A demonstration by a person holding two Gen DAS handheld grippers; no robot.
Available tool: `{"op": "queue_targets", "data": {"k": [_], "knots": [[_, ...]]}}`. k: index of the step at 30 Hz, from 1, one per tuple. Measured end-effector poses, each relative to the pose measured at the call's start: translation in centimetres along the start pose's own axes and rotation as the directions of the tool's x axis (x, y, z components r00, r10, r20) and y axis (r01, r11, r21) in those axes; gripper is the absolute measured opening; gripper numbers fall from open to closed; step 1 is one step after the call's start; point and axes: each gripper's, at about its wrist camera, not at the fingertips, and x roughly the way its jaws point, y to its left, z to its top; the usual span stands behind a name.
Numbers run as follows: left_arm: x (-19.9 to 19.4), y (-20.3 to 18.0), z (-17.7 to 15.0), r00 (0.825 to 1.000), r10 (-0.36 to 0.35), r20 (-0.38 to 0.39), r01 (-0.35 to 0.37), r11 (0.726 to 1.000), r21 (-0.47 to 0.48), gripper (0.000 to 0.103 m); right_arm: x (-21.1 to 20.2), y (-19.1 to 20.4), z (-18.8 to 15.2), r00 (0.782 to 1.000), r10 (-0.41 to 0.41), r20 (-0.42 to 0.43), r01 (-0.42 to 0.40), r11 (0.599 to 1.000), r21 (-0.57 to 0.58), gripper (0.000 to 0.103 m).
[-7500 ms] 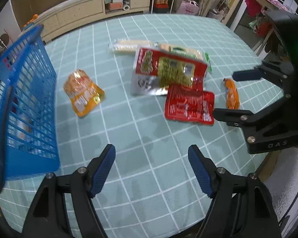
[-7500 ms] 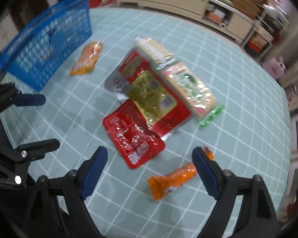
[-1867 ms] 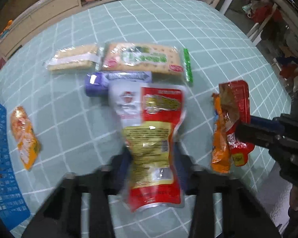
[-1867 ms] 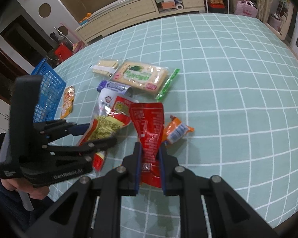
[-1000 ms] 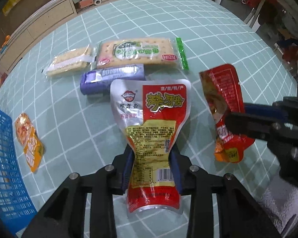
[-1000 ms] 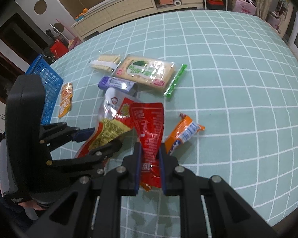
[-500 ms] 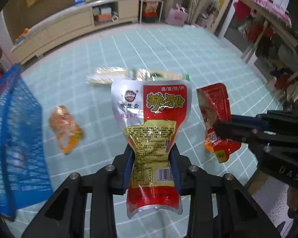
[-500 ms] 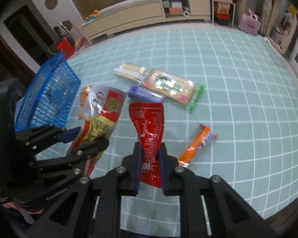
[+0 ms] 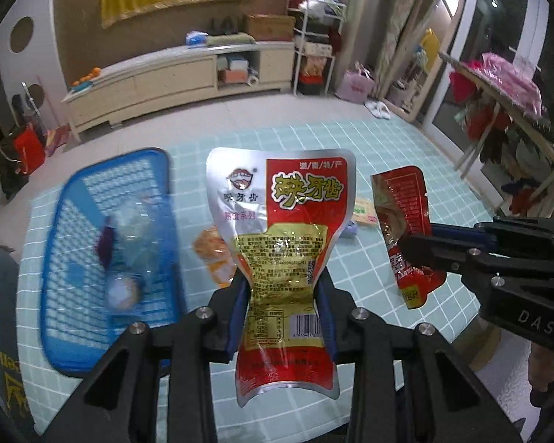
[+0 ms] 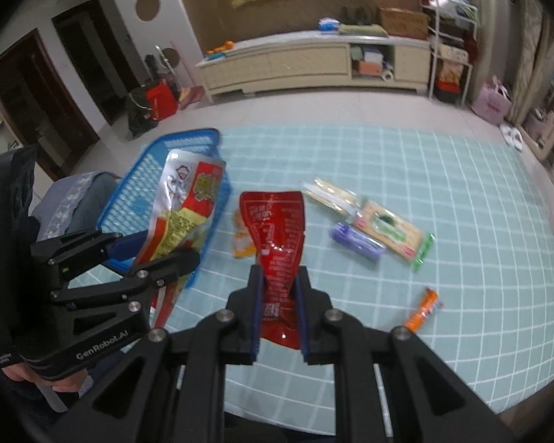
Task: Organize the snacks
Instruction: 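Carry the spicy bag and red packet toward the blue basket with both grippers, then open the right gripper to drop the red packet into the basket while the left holds the spicy bag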
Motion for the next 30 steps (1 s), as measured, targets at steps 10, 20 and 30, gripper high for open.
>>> {"op": "queue_targets", "data": {"k": [10, 20, 30], "knots": [[-3.6, 7.0, 0.5, 0.997, 0.063, 0.047, -0.060, 0.995, -0.078, 0.033, 1.0, 6.8, 2.8, 0.999, 0.047, 0.020, -0.045, 0.993, -0.106, 0.020], [-4.9, 13.9, 0.3, 0.991, 0.120, 0.052, -0.111, 0.983, -0.148, 0.033, 5.3, 12.2, 5.6, 0.995, 0.093, -0.037, -0.098, 0.978, -0.183, 0.020], [-1.7, 16.7, -0.6, 0.995, 0.099, 0.000, -0.098, 0.979, -0.180, 0.033, 12.0, 14.2, 6.0, 0.983, 0.071, -0.170, -0.100, 0.981, -0.169, 0.020]]}}
